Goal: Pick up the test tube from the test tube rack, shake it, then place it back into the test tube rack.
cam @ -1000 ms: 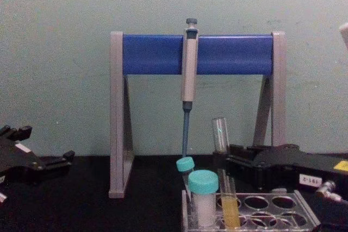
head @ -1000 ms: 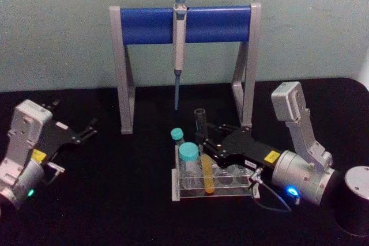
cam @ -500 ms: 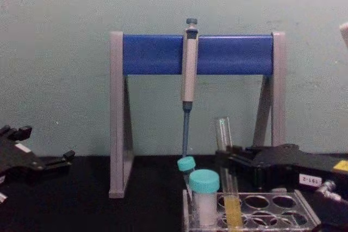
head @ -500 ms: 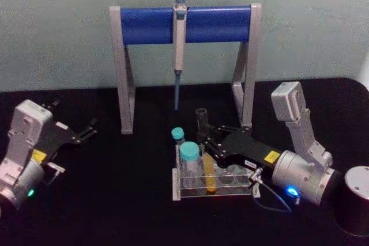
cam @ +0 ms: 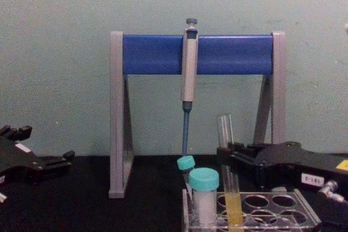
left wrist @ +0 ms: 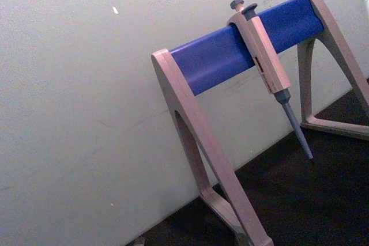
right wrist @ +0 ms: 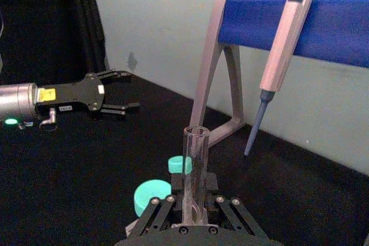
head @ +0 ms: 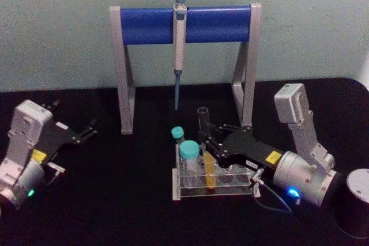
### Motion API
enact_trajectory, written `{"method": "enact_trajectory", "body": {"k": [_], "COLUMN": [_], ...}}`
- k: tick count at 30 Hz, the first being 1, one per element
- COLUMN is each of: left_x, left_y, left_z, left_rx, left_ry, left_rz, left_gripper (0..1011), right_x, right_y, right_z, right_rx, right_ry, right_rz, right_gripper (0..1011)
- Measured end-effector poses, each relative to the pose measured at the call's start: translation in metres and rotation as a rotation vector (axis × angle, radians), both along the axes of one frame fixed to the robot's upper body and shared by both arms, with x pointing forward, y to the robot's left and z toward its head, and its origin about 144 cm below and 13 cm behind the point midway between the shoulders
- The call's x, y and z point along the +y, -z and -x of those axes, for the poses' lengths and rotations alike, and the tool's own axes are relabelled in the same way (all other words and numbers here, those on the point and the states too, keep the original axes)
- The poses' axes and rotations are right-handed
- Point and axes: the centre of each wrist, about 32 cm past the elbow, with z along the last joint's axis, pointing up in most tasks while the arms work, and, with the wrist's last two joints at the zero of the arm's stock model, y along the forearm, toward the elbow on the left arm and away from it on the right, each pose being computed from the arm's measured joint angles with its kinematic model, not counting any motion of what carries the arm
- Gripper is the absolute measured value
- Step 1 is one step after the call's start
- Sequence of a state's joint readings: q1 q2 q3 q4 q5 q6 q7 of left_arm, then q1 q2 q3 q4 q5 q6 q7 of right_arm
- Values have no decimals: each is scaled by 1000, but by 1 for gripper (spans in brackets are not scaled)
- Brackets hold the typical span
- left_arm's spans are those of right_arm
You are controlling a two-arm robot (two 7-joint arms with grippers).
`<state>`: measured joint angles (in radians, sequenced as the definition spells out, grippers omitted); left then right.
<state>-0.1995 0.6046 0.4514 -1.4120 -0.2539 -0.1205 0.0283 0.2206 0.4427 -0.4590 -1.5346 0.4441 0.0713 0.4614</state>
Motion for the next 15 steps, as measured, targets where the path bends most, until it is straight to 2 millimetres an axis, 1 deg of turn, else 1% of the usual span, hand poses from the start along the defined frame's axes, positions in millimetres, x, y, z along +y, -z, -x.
{"method": "enact_trajectory", "body": {"k": [6,15], "left_x": [0,0], "left_y": [0,0], "left_z": [0,0], "left_rx": [0,0], "left_ry": [0,0], "left_rz": [0,0], "left_gripper": [1001,1001], "right_x": [-1,-2], "right_y": [2,8], "right_z": [4,15], "right_rx": [-44,-89], "right_ry": [-5,-17], "right_rz": [-20,-73], "right_gripper": [227,227]}}
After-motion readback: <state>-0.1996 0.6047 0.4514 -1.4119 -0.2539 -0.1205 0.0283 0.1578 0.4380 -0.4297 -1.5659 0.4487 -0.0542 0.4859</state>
